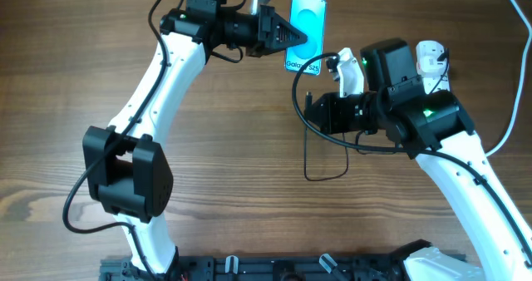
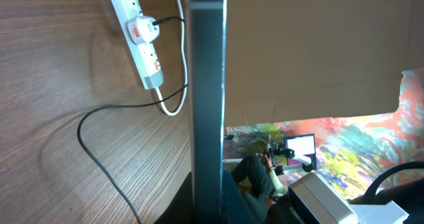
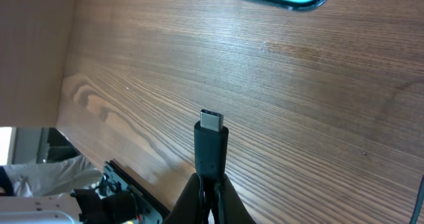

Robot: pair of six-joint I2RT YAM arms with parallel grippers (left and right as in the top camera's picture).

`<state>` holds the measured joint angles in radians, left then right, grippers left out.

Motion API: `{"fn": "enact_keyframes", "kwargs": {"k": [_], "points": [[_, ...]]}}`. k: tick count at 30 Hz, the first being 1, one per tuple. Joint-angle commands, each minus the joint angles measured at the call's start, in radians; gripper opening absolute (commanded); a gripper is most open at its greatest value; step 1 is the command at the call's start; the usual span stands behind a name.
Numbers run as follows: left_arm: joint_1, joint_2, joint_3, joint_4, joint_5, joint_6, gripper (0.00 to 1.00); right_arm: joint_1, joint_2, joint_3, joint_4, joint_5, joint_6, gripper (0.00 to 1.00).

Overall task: Plug charger to phone and switch on socket
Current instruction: 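Lift the connector with the right gripper toward the phone held by left, then push the connector up into the phone's bottom port with the right gripper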

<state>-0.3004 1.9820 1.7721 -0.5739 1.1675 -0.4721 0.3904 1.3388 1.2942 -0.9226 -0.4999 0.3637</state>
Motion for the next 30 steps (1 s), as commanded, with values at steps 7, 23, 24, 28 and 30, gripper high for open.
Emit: {"fn": "enact_keyframes", "kwargs": {"k": [7,23,24,28,30], "points": [[-0.029,-0.024,0.008,0.053,0.069,0.062,0.04,0.005,0.032,0.017,0.026,0.013,0.055,0.04],[-0.069,-0.024,0.008,0.046,0.042,0.125,0.04,0.005,0.032,0.017,0.041,0.172,0.084,0.04],[-0.069,-0.024,0.008,0.046,0.042,0.125,0.04,0.005,0.032,0.017,0.044,0.172,0.082,0.04],[-0.069,-0.024,0.008,0.046,0.04,0.125,0.04,0.005,0.032,0.017,0.05,0.168,0.081,0.05],[-0.069,-0.024,0.008,0.046,0.011,0.125,0.04,0.005,0.032,0.017,0.048,0.143,0.08,0.04]]}}
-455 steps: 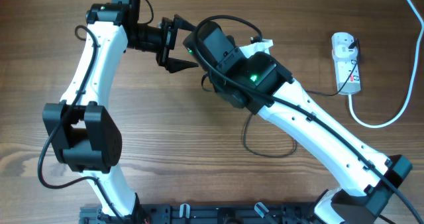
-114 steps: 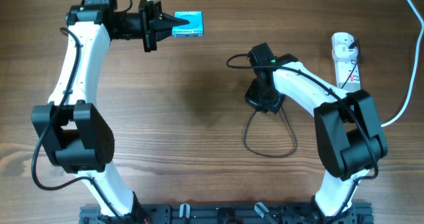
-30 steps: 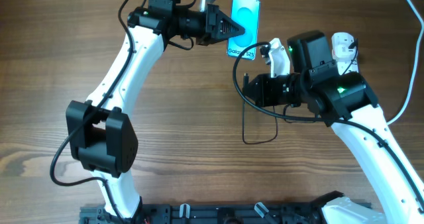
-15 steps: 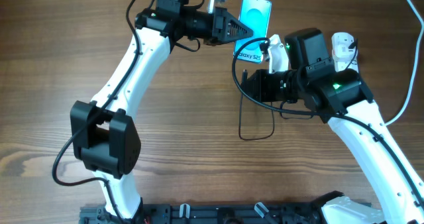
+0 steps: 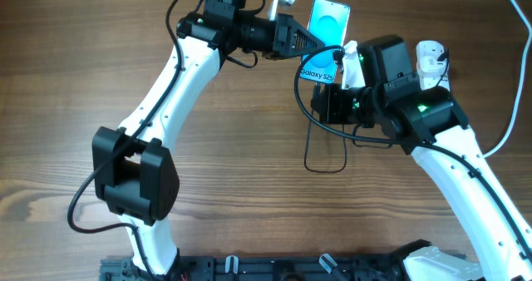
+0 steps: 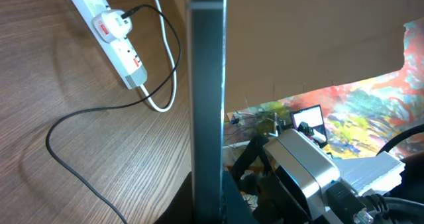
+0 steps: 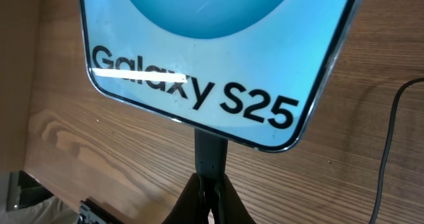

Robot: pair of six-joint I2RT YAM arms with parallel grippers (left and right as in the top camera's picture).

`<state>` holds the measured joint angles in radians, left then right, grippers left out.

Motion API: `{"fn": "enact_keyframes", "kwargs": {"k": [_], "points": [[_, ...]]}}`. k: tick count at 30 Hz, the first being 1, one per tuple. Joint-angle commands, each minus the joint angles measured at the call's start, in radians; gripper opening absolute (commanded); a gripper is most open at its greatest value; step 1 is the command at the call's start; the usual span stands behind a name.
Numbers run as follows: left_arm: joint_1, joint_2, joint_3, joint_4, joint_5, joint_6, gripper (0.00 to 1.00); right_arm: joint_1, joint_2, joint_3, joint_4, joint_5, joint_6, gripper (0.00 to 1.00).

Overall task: Plug charger to phone and switch on socket
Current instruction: 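Push the connector up into the phone's bottom port with the right gripper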

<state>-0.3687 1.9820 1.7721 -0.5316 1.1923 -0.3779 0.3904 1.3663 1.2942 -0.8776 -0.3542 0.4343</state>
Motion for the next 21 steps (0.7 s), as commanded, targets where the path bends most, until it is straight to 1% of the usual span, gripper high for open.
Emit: {"fn": "enact_keyframes", "kwargs": {"k": [1,9,17,21], "points": [[0.0,-0.024,0.008,0.004,-0.021,0.031,0.04,0.005,0.005,0.017,0.002,-0.01,0.009,0.05],[0.0,-0.024,0.008,0.005,-0.058,0.034,0.04,0.005,0.005,0.017,0.001,-0.048,0.007,0.04],[-0.001,-0.024,0.008,-0.011,-0.057,0.03,0.04,0.005,0.012,0.017,0.003,-0.038,0.002,0.04],[-0.001,-0.024,0.008,-0.011,-0.045,0.031,0.04,0.005,0.046,0.017,0.003,-0.039,0.003,0.04]]}}
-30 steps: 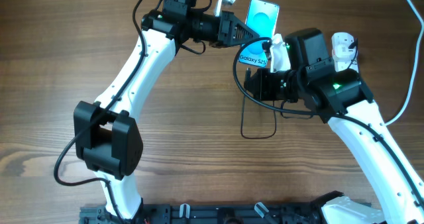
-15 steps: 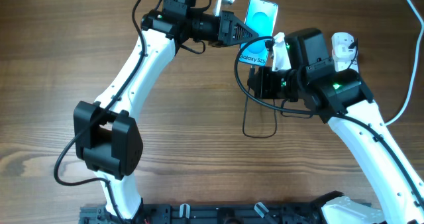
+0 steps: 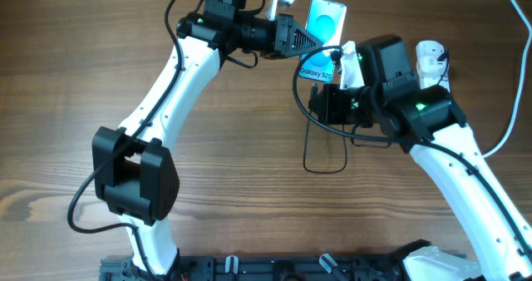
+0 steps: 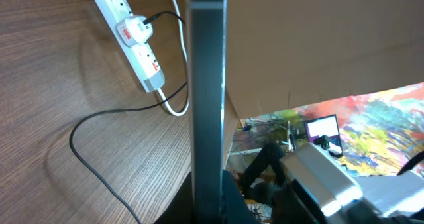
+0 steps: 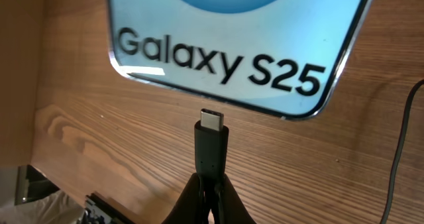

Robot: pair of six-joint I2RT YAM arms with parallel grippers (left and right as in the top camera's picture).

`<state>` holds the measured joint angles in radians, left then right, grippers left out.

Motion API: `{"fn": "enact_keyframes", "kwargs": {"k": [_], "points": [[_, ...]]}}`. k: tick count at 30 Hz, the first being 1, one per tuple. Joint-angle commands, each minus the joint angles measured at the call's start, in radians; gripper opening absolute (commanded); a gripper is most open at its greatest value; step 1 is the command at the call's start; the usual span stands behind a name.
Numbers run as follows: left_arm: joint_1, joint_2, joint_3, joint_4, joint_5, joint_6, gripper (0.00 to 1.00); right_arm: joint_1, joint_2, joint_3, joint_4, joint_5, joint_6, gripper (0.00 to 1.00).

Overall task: Plug charger to phone and switch on socket
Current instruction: 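Push the connector up into the phone's bottom port with the right gripper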

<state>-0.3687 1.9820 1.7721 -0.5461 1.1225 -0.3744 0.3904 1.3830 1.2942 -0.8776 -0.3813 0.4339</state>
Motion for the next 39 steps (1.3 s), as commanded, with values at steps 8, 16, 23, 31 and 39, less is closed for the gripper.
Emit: {"fn": "enact_keyframes", "kwargs": {"k": [8,16,23,31,39], "points": [[0.0,-0.024,0.008,0.003,0.006,0.083,0.04,0.005,0.033,0.017,0.016,-0.04,0.01,0.05],[-0.001,-0.024,0.008,0.004,-0.021,0.084,0.04,0.005,0.034,0.017,0.017,-0.046,0.003,0.04],[-0.001,-0.024,0.008,0.003,-0.021,0.084,0.04,0.005,0.034,0.017,0.028,0.001,-0.013,0.04],[-0.001,-0.024,0.008,0.003,-0.021,0.084,0.04,0.005,0.034,0.017,0.047,0.001,-0.015,0.05],[-0.001,-0.024,0.008,0.003,-0.021,0.084,0.04,0.005,0.034,0.017,0.032,0.041,-0.015,0.05]]}}
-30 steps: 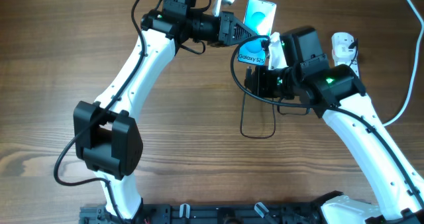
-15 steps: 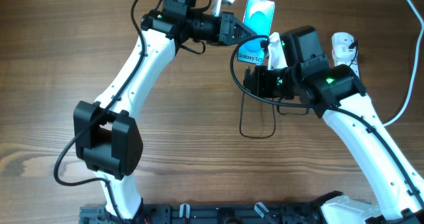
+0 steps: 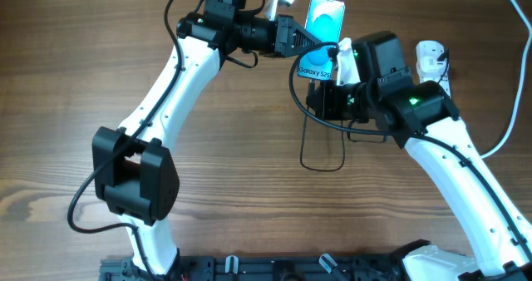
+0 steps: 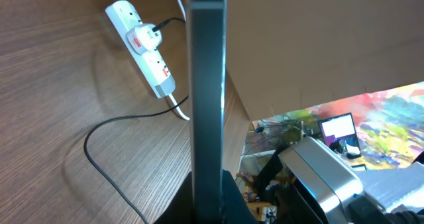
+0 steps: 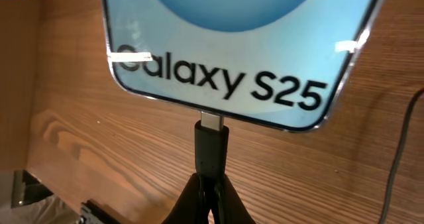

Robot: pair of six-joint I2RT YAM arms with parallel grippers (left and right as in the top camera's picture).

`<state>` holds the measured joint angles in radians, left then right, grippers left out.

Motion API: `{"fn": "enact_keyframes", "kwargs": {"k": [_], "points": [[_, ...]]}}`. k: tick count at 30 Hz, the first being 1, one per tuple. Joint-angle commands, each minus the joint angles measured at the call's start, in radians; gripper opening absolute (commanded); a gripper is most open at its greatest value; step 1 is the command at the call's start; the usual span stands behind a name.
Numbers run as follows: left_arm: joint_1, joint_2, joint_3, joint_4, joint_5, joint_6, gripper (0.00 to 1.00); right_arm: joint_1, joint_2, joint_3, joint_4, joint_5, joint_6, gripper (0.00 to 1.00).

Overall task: Plug charger to phone and switch on socket
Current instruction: 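Push the connector up into the phone's bottom port with the right gripper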

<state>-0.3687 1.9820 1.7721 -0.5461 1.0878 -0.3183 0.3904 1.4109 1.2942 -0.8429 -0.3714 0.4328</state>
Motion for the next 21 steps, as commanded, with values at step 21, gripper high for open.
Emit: {"fn": "enact_keyframes", "kwargs": {"k": [21], "points": [[-0.001,-0.024,0.008,0.003,0.014,0.027,0.04,0.005,0.006,0.017,0.005,0.004,-0.01,0.04]]}}
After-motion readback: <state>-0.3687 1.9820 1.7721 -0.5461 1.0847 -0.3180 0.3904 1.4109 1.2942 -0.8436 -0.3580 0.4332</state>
